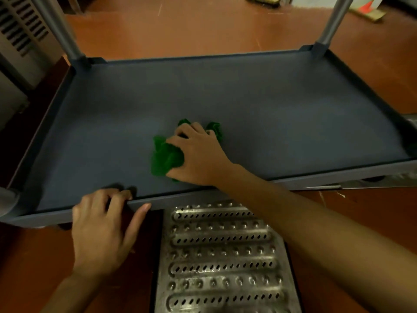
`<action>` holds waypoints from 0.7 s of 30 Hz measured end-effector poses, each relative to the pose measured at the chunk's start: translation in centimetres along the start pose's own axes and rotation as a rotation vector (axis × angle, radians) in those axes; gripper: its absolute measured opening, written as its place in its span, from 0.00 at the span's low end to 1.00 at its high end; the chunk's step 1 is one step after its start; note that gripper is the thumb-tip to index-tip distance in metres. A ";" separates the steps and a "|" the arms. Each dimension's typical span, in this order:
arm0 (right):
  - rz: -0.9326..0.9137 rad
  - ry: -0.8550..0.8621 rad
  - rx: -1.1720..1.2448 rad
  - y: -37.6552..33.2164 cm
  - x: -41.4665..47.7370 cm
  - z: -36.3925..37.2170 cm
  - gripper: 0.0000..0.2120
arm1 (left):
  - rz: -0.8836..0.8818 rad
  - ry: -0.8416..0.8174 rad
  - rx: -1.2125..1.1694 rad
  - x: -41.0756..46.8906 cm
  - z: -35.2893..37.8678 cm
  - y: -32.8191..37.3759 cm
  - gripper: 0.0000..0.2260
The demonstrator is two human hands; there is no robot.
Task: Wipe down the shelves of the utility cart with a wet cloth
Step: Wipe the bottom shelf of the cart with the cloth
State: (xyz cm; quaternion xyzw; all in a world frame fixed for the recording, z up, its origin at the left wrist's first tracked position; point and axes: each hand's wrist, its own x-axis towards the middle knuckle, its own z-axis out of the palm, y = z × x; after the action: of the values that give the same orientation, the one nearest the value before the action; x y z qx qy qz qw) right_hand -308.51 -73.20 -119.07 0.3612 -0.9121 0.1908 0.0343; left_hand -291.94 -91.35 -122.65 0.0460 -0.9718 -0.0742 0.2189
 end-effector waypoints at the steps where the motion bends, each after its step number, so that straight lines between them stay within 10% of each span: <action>1: -0.046 -0.010 0.003 0.7 -1.3 -0.4 0.32 | -0.001 -0.006 -0.004 0.0 -0.1 0.0 0.24; 21: 0.508 0.147 -0.218 12.8 0.6 -4.7 0.36 | -0.002 0.093 -0.092 0.6 0.7 0.1 0.27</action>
State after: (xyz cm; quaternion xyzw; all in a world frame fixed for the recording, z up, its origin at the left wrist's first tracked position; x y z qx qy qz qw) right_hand -317.91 -63.23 -118.74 0.1006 -0.9836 0.1199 0.0898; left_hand -292.78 -91.26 -122.97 0.0404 -0.9560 -0.1170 0.2658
